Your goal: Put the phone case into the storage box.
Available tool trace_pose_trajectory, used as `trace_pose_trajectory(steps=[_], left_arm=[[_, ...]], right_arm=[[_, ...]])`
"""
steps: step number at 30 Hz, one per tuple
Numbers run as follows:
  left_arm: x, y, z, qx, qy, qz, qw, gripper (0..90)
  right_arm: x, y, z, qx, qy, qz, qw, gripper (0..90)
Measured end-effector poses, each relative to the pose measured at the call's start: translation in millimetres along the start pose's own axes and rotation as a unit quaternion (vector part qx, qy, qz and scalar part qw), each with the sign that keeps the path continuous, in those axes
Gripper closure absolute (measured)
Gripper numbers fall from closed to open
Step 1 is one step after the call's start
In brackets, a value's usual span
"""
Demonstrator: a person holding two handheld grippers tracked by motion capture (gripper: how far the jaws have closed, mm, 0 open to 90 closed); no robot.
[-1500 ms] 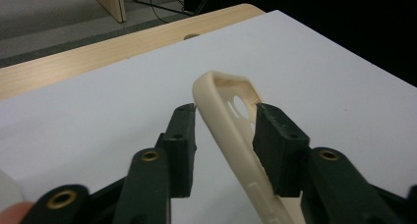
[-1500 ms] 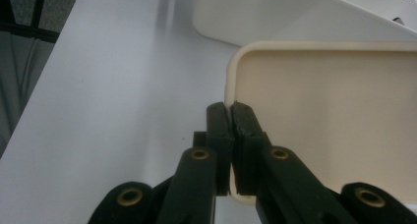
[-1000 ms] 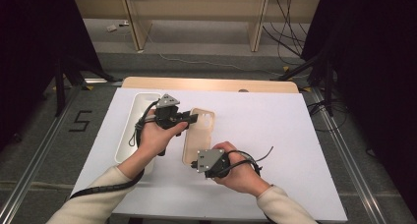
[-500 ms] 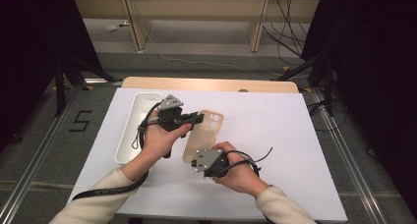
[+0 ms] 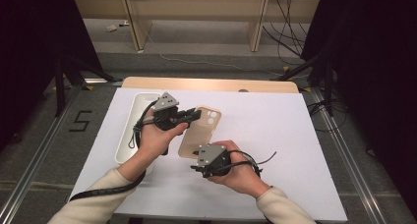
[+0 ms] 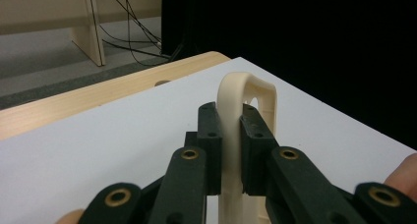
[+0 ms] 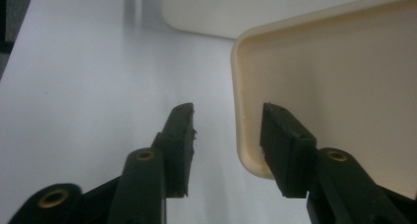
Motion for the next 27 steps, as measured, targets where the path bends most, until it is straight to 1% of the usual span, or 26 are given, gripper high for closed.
trace_pose_trajectory(steps=[3,5,7,8,10,11,12,13,15,16,17,20,23,24,25,26,27], left_arm=[[-0.8,2.3,-3.1,-0.004,-0.007,0.007,0.9999,81.3],[-1.2,3.7,-4.5,-0.006,-0.012,0.007,0.9999,81.3],[-1.6,5.9,-6.7,-0.009,-0.017,0.009,0.9998,81.3],[-1.9,6.8,-7.3,-0.01,-0.019,0.01,0.9997,81.3],[-1.9,8.4,-9.0,-0.012,-0.024,0.007,0.9996,81.3],[-2.1,9.8,-10.3,-0.012,-0.027,0.009,0.9995,81.3],[-2.1,10.6,-11.2,-0.013,-0.028,0.008,0.9995,81.3],[-2.2,11.2,-12.1,-0.014,-0.029,0.007,0.9995,81.3],[-2.4,13.5,-14.8,-0.016,-0.034,0.006,0.9993,81.3],[-2.6,15.0,-16.2,-0.016,-0.036,0.01,0.9992,81.3],[-2.4,15.6,-17.6,-0.018,-0.037,0.006,0.9991,81.3],[-2.1,18.5,-21.1,-0.021,-0.041,0.006,0.9989,81.3],[-1.6,21.2,-23.8,-0.024,-0.043,0.007,0.9987,81.3],[-1.4,22.1,-24.7,-0.026,-0.043,0.006,0.9987,81.3],[-1.5,23.4,-25.7,-0.026,-0.045,0.006,0.9986,81.3],[-1.4,23.7,-26.3,-0.028,-0.046,0.003,0.9985,81.3],[-1.5,24.4,-26.9,-0.027,-0.047,0.005,0.9985,81.3]], right_arm=[[1.0,-2.0,-1.7,0.005,-0.014,0.015,0.9998,49.4],[1.3,-2.7,-3.4,0.007,-0.022,0.029,0.9993,46.7],[2.0,-3.4,-4.5,0.009,-0.031,0.038,0.9987,45.7],[2.4,-3.4,-5.6,0.005,-0.038,0.05,0.998,44.7],[3.5,-3.5,-6.7,0.003,-0.047,0.063,0.9969,43.2],[4.0,-3.7,-6.9,0.003,-0.051,0.064,0.9966,42.3],[4.4,-3.5,-7.9,0.003,-0.057,0.076,0.9955,41.3],[4.7,-3.8,-8.5,0.002,-0.062,0.082,0.9947,40.5],[5.0,-4.7,-10.2,0.003,-0.073,0.086,0.9936,39.2],[5.0,-4.8,-11.1,0.006,-0.076,0.091,0.993,38.2],[5.3,-5.5,-11.9,0.005,-0.077,0.092,0.9927,37.2],[6.0,-6.0,-14.2,0.006,-0.086,0.104,0.9908,35.2],[7.8,-6.2,-16.7,0.012,-0.089,0.116,0.9892,32.0],[8.1,-6.5,-17.1,0.013,-0.09,0.116,0.9891,31.6],[8.8,-6.2,-17.9,0.017,-0.09,0.123,0.9882,30.6],[10.1,-7.1,-19.0,0.023,-0.092,0.124,0.9877,29.6],[10.8,-7.1,-19.8,0.023,-0.091,0.128,0.9872,29.3]])
Point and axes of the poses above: each handheld gripper's, and its own axes: z roughly forward along the jaws, x roughly out of its underside, y roughly to its left, the point moved 1 cm from there along z, roughly forward along the jaws, and after that the axes turned 6 degrees about -z, right-handed, at the moved point
